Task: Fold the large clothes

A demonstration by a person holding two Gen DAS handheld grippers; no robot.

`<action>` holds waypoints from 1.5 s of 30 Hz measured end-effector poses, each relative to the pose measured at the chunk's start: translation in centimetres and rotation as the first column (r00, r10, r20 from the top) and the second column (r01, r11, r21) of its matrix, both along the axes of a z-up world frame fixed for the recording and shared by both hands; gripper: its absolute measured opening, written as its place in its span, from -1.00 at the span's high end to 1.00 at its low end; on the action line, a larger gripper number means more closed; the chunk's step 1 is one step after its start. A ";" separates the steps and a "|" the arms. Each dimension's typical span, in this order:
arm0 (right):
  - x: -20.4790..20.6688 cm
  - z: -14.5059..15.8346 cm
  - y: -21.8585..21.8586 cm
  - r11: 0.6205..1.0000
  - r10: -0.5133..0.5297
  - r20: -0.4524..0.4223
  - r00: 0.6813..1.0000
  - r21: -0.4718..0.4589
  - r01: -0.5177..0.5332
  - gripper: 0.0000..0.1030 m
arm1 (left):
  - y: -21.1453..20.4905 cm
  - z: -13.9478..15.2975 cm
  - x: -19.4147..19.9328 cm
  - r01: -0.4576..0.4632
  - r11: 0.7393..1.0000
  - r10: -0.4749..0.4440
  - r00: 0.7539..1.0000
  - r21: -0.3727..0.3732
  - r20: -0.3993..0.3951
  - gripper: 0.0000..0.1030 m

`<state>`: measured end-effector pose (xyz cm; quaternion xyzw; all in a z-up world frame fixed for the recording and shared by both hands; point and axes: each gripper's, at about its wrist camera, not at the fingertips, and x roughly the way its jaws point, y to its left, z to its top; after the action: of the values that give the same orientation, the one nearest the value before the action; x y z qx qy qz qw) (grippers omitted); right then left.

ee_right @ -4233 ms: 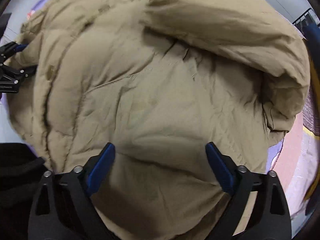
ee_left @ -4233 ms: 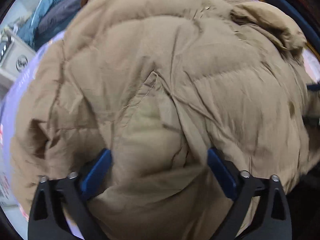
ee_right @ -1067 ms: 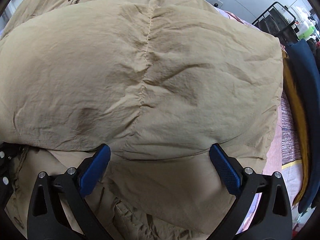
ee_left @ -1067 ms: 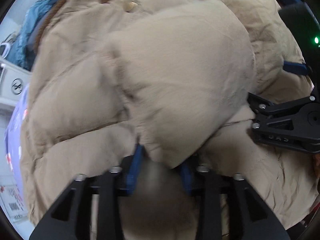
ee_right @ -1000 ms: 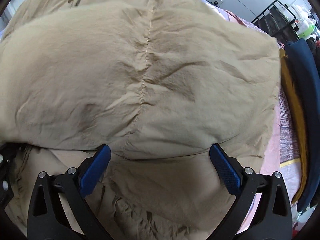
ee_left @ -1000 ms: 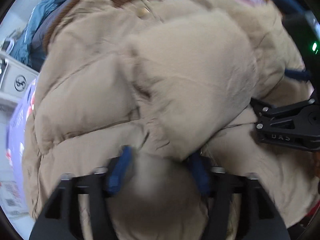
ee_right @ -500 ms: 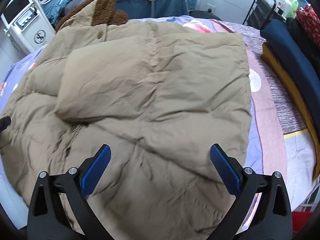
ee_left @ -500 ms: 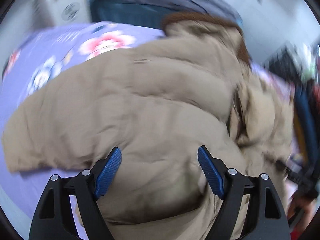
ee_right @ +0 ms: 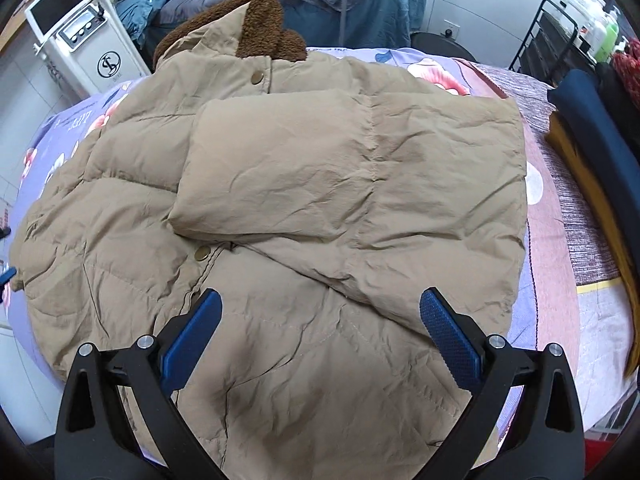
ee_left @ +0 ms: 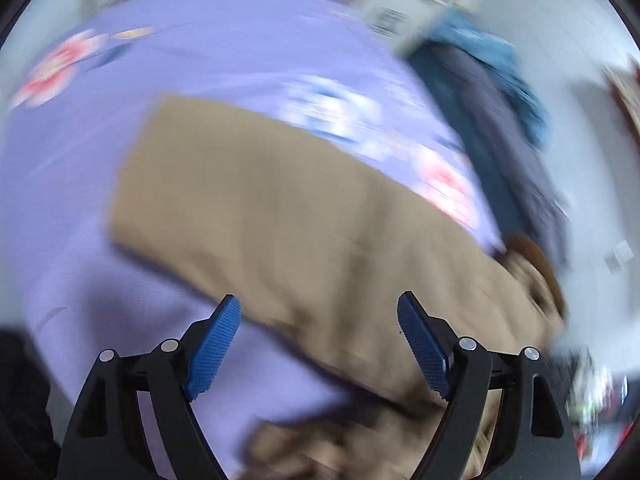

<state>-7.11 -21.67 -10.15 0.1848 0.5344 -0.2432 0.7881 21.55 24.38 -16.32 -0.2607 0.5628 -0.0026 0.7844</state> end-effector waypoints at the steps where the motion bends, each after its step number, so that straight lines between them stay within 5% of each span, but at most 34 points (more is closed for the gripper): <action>1: 0.0 0.1 0.1 1.000 0.003 -0.004 1.000 -0.001 -0.003 -0.91 | 1.5 -1.0 0.2 -0.050 0.999 0.050 0.998 0.000 -0.023 -0.53; 7: -0.5 0.4 0.8 1.000 0.016 -0.016 1.000 -0.012 -0.016 -0.91 | 6.8 -7.2 1.6 -0.246 0.965 0.229 0.961 -0.095 -0.157 -0.53; 10: -0.8 0.4 1.0 1.000 0.013 -0.028 1.000 -0.014 -0.014 -0.91 | 6.6 -8.0 2.7 -0.262 0.959 0.245 0.958 -0.108 -0.151 -0.76; 13: -1.1 0.4 1.1 1.000 0.001 -0.028 1.000 -0.006 -0.001 -0.91 | 5.9 -7.7 3.9 -0.251 0.966 0.241 0.959 -0.052 -0.152 -0.75; 15: -1.4 0.4 1.1 1.000 -0.012 -0.025 1.000 -0.005 0.012 -0.91 | 5.3 -6.9 4.9 -0.213 0.976 0.205 0.971 -0.052 -0.124 -0.18; 21: -2.0 0.2 1.1 1.000 -0.028 -0.028 0.999 0.000 0.028 -0.91 | 6.3 -4.1 8.1 -0.155 0.985 0.150 0.987 -0.077 -0.062 0.72; 27: -2.5 1.1 0.3 0.999 -0.047 0.002 0.999 -0.009 0.047 -0.91 | 8.7 3.8 12.4 -0.158 0.987 0.161 0.975 -0.030 0.153 0.81; 35: -3.6 0.8 -1.0 0.994 -0.106 0.026 0.994 0.031 0.105 -0.91 | 2.1 8.5 13.8 0.013 0.996 -0.033 0.974 0.087 0.225 0.82; 39: -4.0 0.3 -1.2 0.990 -0.130 0.027 0.991 0.057 0.128 -0.91 | -6.3 11.3 11.0 0.236 0.961 -0.270 0.920 0.147 0.285 0.82; 45: -4.5 0.0 -1.8 0.985 -0.160 0.035 0.987 0.074 0.157 -0.91 | -20.6 16.3 3.0 0.567 0.808 -0.577 0.708 0.159 0.407 0.82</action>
<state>-11.59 -23.51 -10.16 0.2597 0.5102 -0.2821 0.7699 24.58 3.82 0.03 -0.0576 0.4251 -0.2976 0.8529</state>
